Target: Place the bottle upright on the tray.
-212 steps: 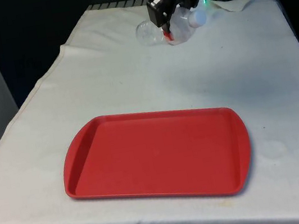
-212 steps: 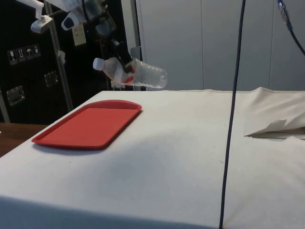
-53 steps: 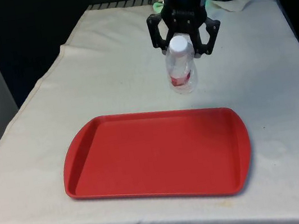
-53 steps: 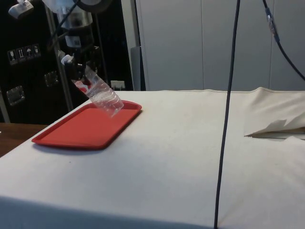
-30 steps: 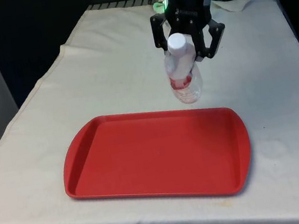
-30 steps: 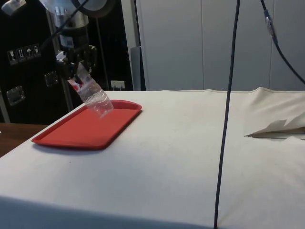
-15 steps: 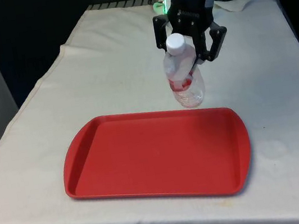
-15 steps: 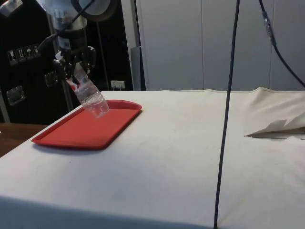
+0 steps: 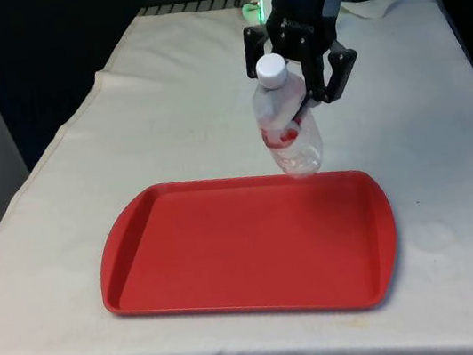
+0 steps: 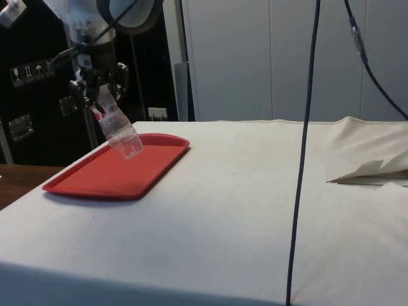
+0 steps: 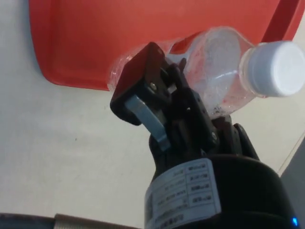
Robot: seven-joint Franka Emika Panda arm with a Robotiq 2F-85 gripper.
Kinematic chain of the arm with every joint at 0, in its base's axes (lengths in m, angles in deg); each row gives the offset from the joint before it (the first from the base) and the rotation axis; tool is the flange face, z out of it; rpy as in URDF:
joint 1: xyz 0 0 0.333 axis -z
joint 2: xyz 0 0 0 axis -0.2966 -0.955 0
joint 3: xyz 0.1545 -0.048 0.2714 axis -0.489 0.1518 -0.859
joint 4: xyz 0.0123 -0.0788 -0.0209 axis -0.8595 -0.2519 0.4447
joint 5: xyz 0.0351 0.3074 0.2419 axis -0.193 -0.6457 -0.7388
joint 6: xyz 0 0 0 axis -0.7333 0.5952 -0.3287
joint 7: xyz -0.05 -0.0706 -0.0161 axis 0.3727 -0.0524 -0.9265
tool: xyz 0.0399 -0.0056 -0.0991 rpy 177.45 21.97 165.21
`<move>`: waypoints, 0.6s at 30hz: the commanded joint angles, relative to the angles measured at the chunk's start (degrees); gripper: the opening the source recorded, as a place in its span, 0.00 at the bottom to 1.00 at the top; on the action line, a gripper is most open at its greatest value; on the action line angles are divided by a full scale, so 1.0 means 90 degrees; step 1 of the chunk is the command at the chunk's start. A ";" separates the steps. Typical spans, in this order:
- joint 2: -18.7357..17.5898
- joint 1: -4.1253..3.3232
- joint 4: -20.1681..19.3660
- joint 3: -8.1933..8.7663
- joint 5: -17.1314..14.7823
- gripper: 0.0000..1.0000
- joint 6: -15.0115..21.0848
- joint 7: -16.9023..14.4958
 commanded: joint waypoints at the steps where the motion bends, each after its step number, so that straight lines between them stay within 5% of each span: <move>1: -0.0032 -0.0032 0.0025 0.0051 0.0089 0.00 0.0057 0.0146; 18: -0.0134 -0.0045 0.0006 0.0051 0.0891 0.00 0.0006 0.1337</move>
